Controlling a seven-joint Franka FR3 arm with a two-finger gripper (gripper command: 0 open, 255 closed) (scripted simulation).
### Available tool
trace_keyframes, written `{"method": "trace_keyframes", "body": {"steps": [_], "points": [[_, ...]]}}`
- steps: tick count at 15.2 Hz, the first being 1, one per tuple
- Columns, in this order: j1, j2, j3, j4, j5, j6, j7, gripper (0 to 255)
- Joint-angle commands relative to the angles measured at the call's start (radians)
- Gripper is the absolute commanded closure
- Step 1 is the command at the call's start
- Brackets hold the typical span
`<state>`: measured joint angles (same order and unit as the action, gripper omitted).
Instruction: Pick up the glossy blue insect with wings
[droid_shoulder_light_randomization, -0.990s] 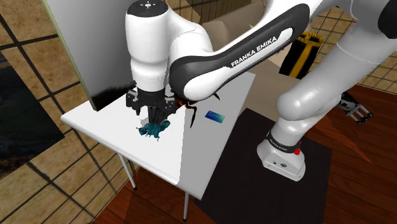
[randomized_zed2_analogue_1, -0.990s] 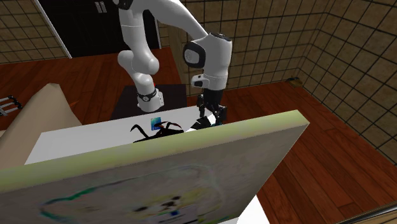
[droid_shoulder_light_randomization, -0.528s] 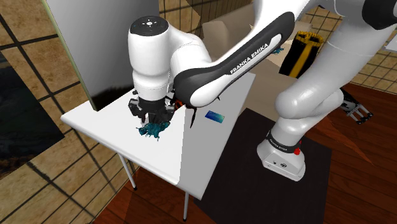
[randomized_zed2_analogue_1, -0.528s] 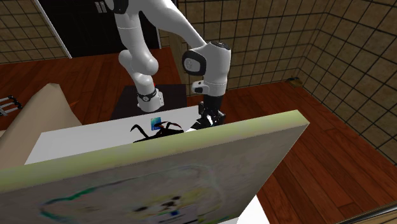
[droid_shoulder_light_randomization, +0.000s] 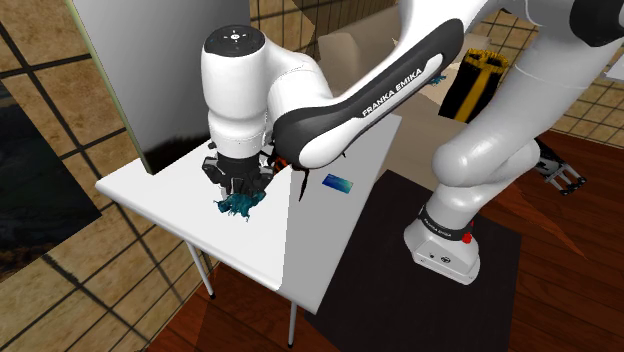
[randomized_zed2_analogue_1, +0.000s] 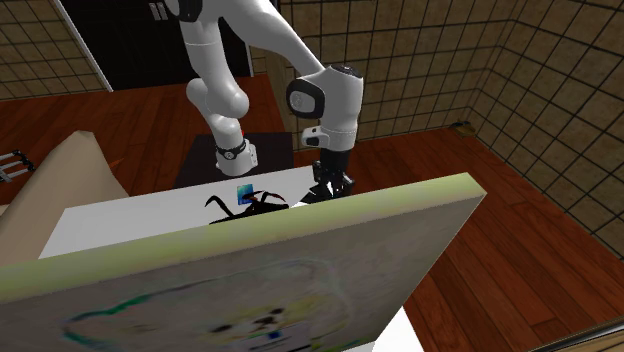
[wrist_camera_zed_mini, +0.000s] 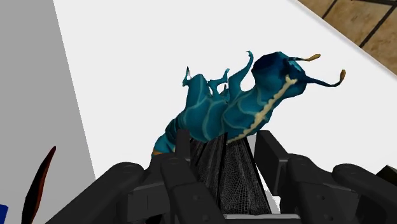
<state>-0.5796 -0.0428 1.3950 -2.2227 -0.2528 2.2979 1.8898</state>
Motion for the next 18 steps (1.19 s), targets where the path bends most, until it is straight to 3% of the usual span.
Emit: {"method": "trace_keyframes", "body": {"steps": [1, 3, 7, 13, 18], "points": [[-0.002, 0.003, 0.000, -0.002, -0.004, -0.001, 0.002, 255], [0.029, -0.059, -0.041, 0.008, 0.081, -0.014, -0.063, 255], [0.092, -0.125, -0.117, 0.034, 0.167, -0.059, -0.133, 255], [0.149, -0.186, -0.194, 0.081, 0.237, -0.134, -0.196, 255], [0.167, -0.208, -0.223, 0.110, 0.260, -0.175, -0.220, 255]]}}
